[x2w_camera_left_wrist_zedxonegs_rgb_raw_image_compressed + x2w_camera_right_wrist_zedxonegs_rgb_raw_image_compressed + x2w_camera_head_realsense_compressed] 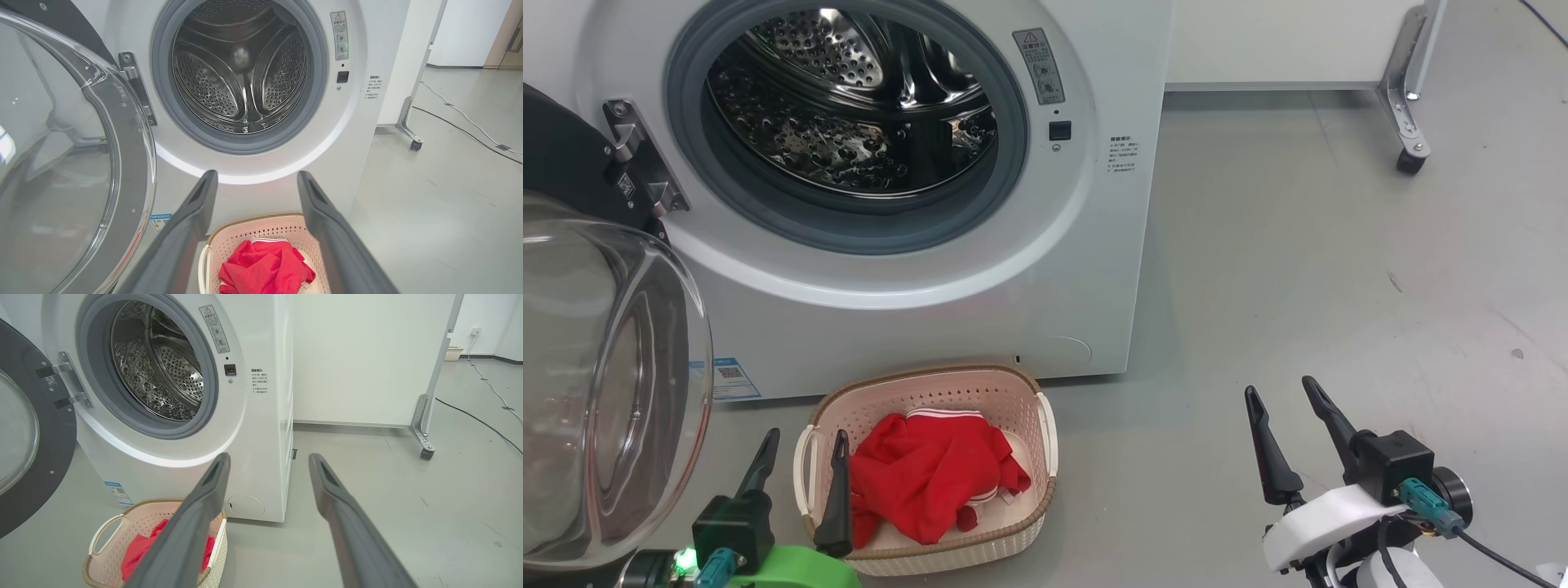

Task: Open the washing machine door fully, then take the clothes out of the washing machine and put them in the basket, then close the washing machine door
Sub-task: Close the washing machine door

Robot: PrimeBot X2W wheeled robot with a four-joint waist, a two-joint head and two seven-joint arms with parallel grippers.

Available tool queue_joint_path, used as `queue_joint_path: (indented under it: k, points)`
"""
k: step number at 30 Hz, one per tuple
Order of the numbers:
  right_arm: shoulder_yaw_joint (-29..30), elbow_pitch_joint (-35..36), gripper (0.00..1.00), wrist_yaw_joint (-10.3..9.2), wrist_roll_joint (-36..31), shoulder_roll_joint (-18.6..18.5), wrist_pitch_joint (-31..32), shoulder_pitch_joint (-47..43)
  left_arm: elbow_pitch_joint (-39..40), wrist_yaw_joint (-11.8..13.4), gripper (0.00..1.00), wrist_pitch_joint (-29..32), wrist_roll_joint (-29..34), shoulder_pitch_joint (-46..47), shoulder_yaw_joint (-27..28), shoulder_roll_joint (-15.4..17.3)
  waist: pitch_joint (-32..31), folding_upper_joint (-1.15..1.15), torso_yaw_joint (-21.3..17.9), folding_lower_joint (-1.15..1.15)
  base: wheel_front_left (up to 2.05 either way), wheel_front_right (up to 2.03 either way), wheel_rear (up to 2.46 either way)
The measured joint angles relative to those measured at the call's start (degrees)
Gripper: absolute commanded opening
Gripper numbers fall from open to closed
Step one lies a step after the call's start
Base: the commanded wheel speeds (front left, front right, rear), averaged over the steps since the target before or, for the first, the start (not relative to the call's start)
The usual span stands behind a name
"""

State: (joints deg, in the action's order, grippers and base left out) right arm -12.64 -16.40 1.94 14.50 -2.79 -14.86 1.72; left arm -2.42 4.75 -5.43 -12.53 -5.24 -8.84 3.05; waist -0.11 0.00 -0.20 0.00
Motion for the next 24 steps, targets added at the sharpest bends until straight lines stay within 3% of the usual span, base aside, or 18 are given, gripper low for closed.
queue_joint_path:
  k: [15, 24]
  points:
    - [0.9, 0.4, 1.00, -0.08, 0.0, 0.0, 0.0, 0.0, 0.8, 0.0, 1.00, 0.3, 0.0, -0.1, -0.2, 0.1, 0.1, 0.00, 0.8, 0.00, 0.00, 0.00, 0.00]
    - [2.3, 1.2, 1.00, -0.58, -0.1, -0.3, 0.0, 0.0, 1.1, 0.0, 1.00, 0.3, 0.0, 0.0, -0.5, 0.1, 0.5, 0.00, 3.6, 0.00, 0.00, 0.00, 0.00]
